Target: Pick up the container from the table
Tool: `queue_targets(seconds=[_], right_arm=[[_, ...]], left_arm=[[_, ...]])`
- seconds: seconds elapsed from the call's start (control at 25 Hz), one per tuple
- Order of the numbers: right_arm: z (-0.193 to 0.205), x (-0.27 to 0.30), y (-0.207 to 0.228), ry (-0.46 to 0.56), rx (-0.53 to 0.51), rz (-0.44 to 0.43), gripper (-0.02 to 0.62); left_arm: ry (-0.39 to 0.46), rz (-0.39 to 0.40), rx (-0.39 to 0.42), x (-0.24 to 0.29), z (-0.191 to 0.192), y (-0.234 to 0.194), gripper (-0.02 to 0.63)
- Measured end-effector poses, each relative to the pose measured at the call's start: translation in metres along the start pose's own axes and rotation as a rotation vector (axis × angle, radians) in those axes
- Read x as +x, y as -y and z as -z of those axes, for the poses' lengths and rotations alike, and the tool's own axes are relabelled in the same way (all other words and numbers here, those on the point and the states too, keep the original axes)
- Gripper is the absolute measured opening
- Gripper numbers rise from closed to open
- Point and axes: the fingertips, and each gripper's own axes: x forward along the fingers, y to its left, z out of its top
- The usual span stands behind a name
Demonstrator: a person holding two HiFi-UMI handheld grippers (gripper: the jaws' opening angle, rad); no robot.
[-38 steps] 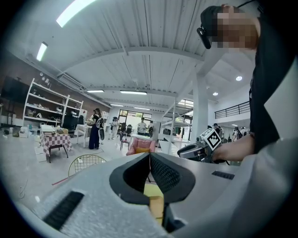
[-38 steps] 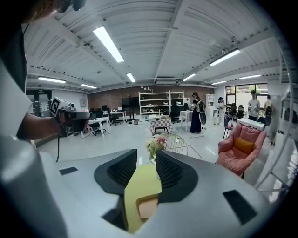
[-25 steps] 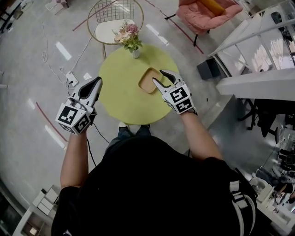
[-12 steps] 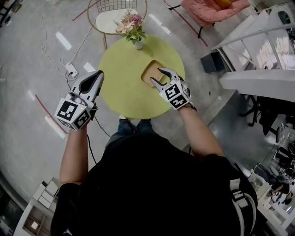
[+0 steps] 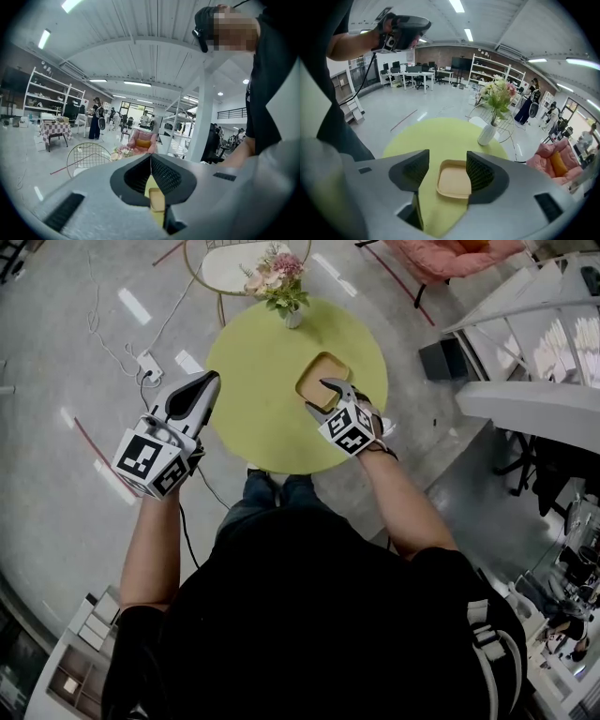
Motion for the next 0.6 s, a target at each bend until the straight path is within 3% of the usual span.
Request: queue_targets(seconds=[0.6], right_arm=[[0.071, 0.071, -0.028, -0.179, -0.007, -0.112, 0.264]], left_arm=[[-0.028, -0.006, -0.035, -0.003, 0.016, -0.013, 0.018]])
